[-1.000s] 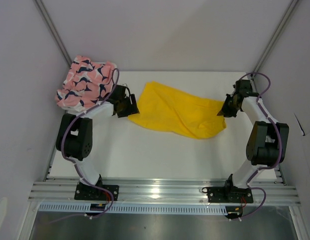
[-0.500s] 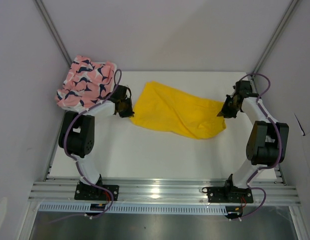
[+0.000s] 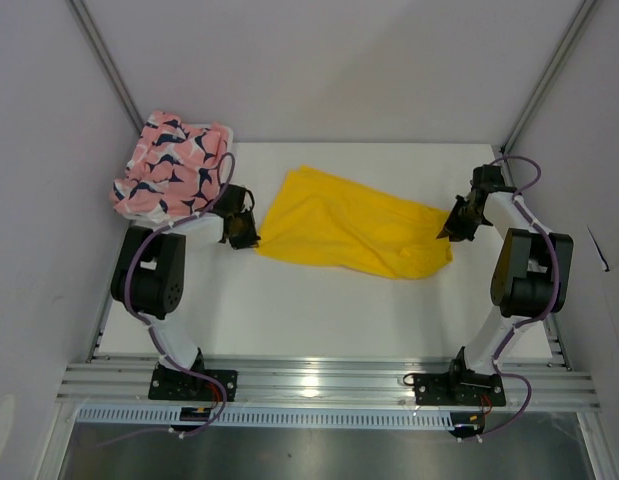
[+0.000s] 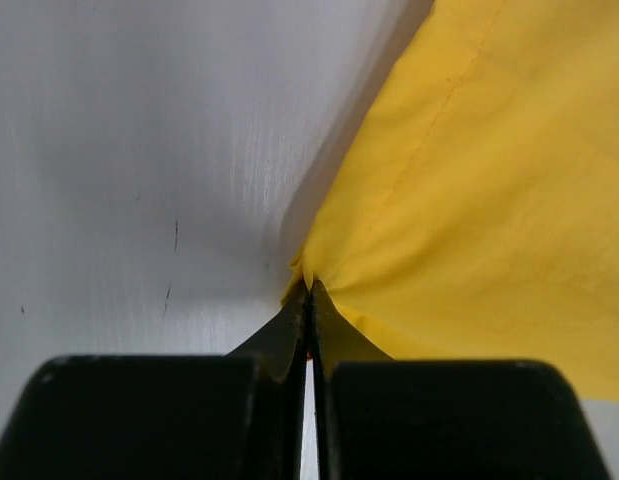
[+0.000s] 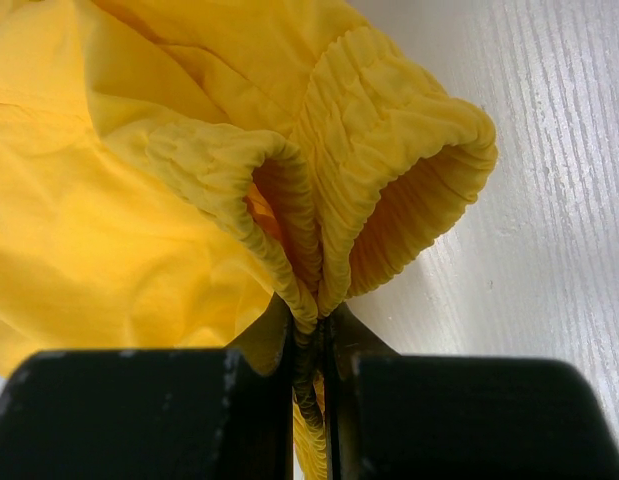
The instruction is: Fold and stack the shorts
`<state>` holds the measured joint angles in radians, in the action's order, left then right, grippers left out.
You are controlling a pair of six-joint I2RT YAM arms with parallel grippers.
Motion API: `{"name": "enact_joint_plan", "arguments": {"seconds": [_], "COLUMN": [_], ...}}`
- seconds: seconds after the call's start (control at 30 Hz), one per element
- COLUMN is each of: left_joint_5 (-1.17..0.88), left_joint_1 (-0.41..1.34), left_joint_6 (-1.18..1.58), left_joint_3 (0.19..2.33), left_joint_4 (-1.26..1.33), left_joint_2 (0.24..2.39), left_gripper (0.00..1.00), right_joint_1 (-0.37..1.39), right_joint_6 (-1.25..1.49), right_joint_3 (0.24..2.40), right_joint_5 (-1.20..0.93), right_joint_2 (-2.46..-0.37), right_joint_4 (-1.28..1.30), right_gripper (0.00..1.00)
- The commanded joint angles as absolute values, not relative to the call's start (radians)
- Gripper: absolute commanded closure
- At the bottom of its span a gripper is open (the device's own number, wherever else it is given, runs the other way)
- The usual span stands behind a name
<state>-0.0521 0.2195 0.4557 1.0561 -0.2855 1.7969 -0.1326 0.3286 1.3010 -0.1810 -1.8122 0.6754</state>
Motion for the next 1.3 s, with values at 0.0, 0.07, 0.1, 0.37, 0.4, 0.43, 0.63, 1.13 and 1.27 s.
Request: {"name": "enact_joint_plan", "arguments": {"seconds": [0.0,0.07,0.1,0.37,0.4,0.43,0.63,1.13,1.27], "left_joint_5": [-0.005,-0.005,-0.005,0.035,0.031,0.023,0.077,0.08,0.046], "left_joint_1": [0.212,0.212,0.212,0.212,0.212,0.212,0.213,0.446,0.512], "left_joint_6": [0.465,0.465,0.465,0.465,0.466,0.471,0.531,0.589,0.636], "left_joint_3": [1.029,1.02,1.019,1.009,1.006,1.002,0.763,0.845,0.916], "left_joint_4": [-0.282,-0.273,-0.272,-0.281,-0.287,-0.287,-0.196,-0.126,-0.025], "left_joint_2": [1.747,1.743,1.744,1.713,1.71,1.692,1.412,1.321,1.434], "left_gripper": [1.0,1.0,1.0,1.0,0.98,0.96,0.38,0.23,0.23], "right_joint_1": [-0.15,-0.153,-0.153,-0.166,-0.161,-0.153,-0.068,0.043,0.052], "right_joint_6": [0.347,0.348,0.35,0.347,0.341,0.325,0.285,0.293,0.291], "right_joint_3": [1.347,1.348,1.35,1.358,1.361,1.367,1.396,1.546,1.548], "right_joint_5": [-0.163,-0.16,-0.164,-0.173,-0.172,-0.167,-0.13,-0.15,-0.163], "right_joint_2": [-1.816,-1.818,-1.818,-1.815,-1.812,-1.812,-1.81,-1.715,-1.697], "right_joint_4": [0.672,0.67,0.67,0.681,0.686,0.695,0.749,0.891,0.905], "right_gripper": [1.0,1.0,1.0,1.0,1.0,1.0,1.0,1.0,1.0]}}
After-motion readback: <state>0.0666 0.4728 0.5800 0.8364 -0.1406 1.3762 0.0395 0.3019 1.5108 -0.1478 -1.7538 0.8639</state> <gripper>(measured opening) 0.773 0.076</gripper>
